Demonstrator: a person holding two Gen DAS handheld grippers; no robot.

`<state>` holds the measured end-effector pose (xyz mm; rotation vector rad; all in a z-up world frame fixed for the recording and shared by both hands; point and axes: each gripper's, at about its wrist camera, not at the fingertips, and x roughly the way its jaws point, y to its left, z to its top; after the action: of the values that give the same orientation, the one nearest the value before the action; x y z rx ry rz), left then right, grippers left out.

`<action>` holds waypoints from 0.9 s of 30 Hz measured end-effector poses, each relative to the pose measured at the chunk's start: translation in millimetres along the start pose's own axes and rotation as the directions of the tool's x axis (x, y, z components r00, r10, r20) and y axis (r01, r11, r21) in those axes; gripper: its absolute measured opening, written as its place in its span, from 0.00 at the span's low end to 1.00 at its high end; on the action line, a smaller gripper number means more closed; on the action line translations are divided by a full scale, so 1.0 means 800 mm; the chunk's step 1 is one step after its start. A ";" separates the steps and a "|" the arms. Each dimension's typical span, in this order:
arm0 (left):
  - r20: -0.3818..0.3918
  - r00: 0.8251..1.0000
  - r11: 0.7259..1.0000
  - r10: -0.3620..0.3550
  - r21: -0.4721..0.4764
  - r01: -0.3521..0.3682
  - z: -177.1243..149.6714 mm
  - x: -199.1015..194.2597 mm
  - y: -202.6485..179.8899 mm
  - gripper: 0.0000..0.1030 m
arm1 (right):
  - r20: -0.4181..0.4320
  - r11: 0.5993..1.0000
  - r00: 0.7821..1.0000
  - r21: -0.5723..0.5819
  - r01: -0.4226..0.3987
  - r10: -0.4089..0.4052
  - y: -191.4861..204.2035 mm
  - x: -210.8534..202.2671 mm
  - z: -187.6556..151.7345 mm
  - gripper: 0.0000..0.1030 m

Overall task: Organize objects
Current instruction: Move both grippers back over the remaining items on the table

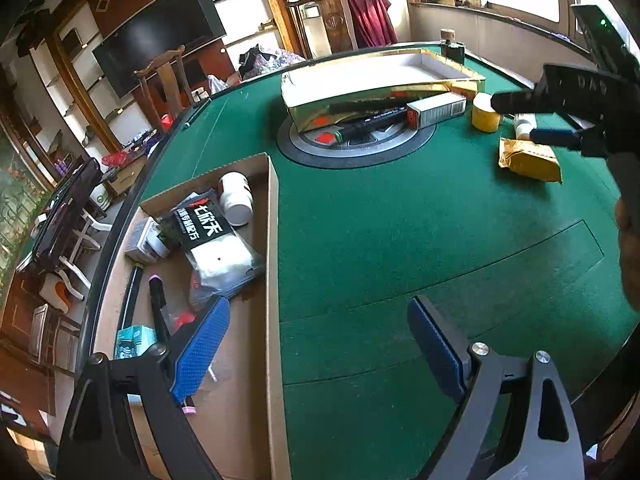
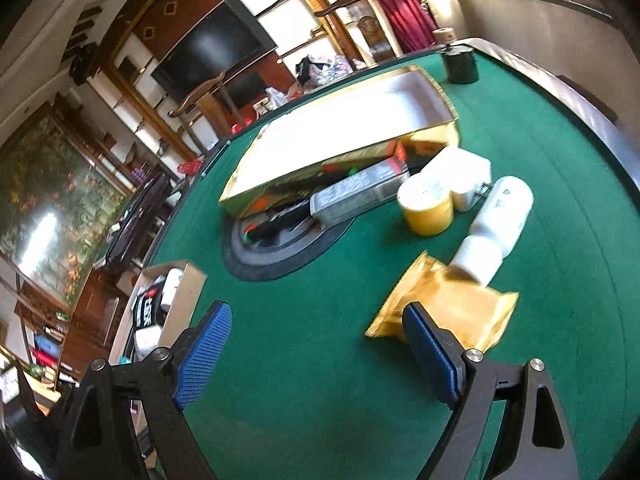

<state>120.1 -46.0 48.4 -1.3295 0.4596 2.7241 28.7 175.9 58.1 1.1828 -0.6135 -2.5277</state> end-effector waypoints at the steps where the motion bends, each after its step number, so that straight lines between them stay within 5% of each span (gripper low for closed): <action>1: -0.005 1.000 1.000 0.002 0.001 -0.002 0.001 0.003 -0.001 0.87 | 0.006 1.000 1.000 0.007 0.004 -0.004 -0.004 -0.002 0.004 0.88; 7: -0.050 0.998 1.000 -0.023 0.000 0.023 0.011 0.023 -0.018 0.87 | 0.038 0.999 0.999 0.029 0.027 -0.028 -0.023 -0.010 0.029 0.88; 19: -0.035 0.986 0.971 -0.165 0.168 0.168 0.034 0.026 -0.122 0.87 | 0.202 0.994 0.973 0.015 0.109 -0.110 -0.041 -0.033 0.094 0.91; 27: -0.076 0.970 0.965 -0.232 0.110 0.239 0.051 0.050 -0.130 0.87 | 0.178 0.987 0.972 0.061 0.147 -0.156 -0.076 -0.021 0.096 0.91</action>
<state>84.6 62.7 16.7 -1.3474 0.4299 2.4304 -25.1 255.8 83.1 1.0584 -0.6514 -2.7878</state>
